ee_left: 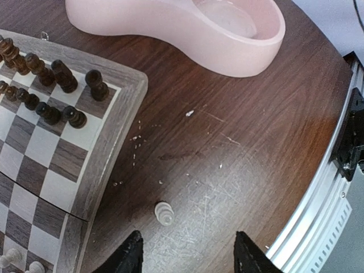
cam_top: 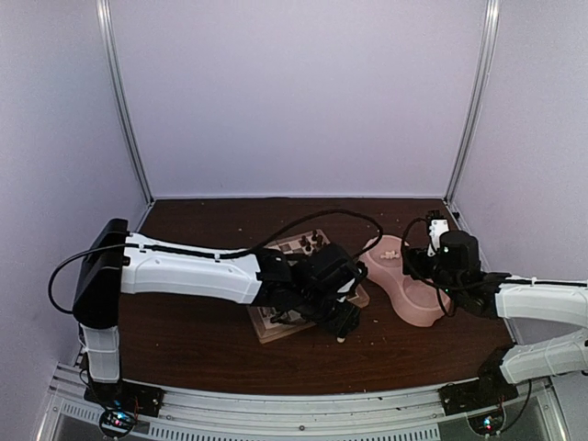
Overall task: Set up the chess pieces on the board
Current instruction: Pick up the bishop at the center of the board.
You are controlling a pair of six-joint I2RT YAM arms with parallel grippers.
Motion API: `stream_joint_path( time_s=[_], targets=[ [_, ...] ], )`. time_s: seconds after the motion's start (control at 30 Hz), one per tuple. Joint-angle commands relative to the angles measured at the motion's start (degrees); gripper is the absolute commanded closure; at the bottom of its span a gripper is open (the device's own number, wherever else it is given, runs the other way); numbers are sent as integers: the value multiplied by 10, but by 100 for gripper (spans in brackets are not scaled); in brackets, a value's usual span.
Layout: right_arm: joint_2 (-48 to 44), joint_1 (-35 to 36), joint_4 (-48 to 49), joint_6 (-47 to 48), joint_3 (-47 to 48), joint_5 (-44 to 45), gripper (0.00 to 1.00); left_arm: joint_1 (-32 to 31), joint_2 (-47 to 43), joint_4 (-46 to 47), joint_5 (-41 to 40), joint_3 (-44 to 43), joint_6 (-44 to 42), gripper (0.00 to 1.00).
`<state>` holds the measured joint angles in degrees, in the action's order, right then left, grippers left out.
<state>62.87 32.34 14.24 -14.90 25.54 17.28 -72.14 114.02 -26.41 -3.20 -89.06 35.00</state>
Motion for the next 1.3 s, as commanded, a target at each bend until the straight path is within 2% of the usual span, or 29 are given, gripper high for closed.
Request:
stream_joint_path(
  time_s=[0.0,0.47,0.63,1.13,1.27],
  targets=[
    [-4,-2,29,8,-4,19,21,-8,21,-26,-20,-24,12,47],
    [2,-2,28,7,0,19,21,-8,91,-91,-34,-86,6,49],
    [3,-2,28,6,0,19,21,-8,109,-125,-51,-112,-7,56],
    [10,-2,21,7,5,17,20,-8,132,-114,-28,-120,3,73],
    [11,-2,20,8,5,17,20,-8,136,-114,-26,-123,3,82]
  ],
)
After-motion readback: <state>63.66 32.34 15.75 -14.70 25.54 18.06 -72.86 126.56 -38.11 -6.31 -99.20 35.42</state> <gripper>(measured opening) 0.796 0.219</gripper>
